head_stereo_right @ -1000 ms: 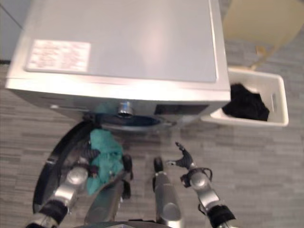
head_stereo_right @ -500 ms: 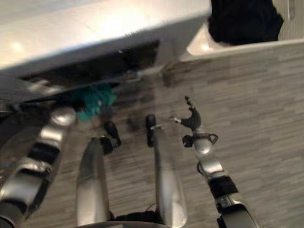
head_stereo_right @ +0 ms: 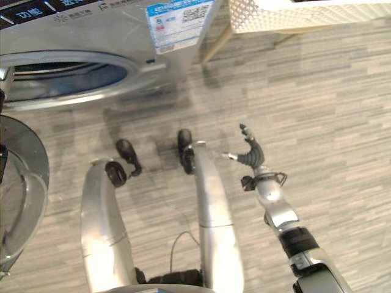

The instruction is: Grab the laundry basket,head to the washer,open it,put in the laundry and shut it.

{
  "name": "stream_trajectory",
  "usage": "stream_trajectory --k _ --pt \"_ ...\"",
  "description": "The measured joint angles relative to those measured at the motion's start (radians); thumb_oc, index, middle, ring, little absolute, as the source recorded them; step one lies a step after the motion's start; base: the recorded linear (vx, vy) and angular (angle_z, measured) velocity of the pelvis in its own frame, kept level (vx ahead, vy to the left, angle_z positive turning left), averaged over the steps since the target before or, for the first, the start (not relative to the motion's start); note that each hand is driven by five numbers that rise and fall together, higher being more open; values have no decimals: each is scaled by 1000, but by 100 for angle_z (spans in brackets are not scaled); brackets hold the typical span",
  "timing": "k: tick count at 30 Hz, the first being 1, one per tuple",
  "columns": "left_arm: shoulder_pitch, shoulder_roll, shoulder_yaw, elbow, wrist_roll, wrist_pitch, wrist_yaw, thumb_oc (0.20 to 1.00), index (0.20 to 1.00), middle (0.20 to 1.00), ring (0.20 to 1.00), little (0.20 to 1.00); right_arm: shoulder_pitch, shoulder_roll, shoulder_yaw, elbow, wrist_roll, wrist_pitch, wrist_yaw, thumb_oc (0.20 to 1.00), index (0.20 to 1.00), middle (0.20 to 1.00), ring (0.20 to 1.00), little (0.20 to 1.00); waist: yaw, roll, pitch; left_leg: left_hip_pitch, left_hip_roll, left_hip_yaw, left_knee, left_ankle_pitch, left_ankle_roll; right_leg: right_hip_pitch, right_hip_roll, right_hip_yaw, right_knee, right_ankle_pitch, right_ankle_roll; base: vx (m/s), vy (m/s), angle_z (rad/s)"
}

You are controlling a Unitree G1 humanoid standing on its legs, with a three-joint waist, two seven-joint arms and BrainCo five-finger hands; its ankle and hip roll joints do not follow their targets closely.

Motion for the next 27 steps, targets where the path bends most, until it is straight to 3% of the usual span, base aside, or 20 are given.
stream_trajectory --k 7,9,11,14,16,19,20,24,27 --pt "201 -32 38 -103 48 1 -115 1000 1000 1000 1000 1000 1 6 0 18 -1 3 30 1000 1000 1000 1000 1000 17 -4 -3 94 -33 -4 -62 20 -6 95 -29 -9 -33 -7 -3 -51 -17 15" --pt "347 -75 175 -222 56 -5 -129 1000 1000 1000 1000 1000 -1 20 -4 27 -2 7 31 1000 1000 1000 1000 1000 24 -5 -3 159 -64 -3 -160 55 -16 157 -45 -15 -103 -4 14 -62 -35 34" --pt "449 -104 186 -267 56 -5 -131 1000 1000 1000 1000 1000 12 28 -1 31 -3 10 31 1000 1000 1000 1000 1000 27 -8 -7 220 -69 2 -231 88 -10 216 -47 -22 -158 9 22 -32 -28 29" --pt "699 -197 300 -410 57 -13 -138 1000 1000 1000 1000 1000 28 53 -21 42 -6 24 24 1000 1000 1000 1000 1000 58 -12 -33 336 -89 8 -379 130 -26 317 -50 -30 -268 25 30 -10 -26 18" --pt "889 -302 373 -463 58 -15 -145 1000 1000 1000 1000 1000 37 69 -17 74 -17 42 24 1000 1000 1000 1000 1000 78 -13 -33 484 -99 17 -513 172 -32 454 -46 -37 -376 51 37 49 -22 9" --pt "1235 -446 362 -490 56 -19 -185 1000 1000 1000 1000 1000 126 105 -15 131 -43 50 10 1000 1000 1000 1000 1000 111 -14 -159 710 -118 26 -747 237 -49 652 -37 -49 -550 79 43 89 -31 18" --pt "1281 -462 372 -492 56 -24 -201 1000 1000 1000 1000 1000 129 112 -18 144 -45 54 10 1000 1000 1000 1000 1000 129 -9 -170 753 -122 24 -777 237 -50 699 -37 -62 -576 77 41 94 -51 25" --pt "1371 -494 390 -440 53 -25 -247 1000 1000 1000 1000 1000 137 152 -53 207 -45 77 11 1000 1000 1000 1000 1000 135 -10 -184 978 -131 23 -949 289 -62 914 -27 -80 -704 85 51 89 -51 17" --pt "1426 -509 415 -397 52 -21 -266 1000 1000 1000 1000 1000 170 173 -69 228 -45 84 26 1000 1000 1000 1000 1000 137 -6 -211 1089 -129 27 -1020 293 -58 1017 -13 -78 -775 91 60 145 -8 -7"
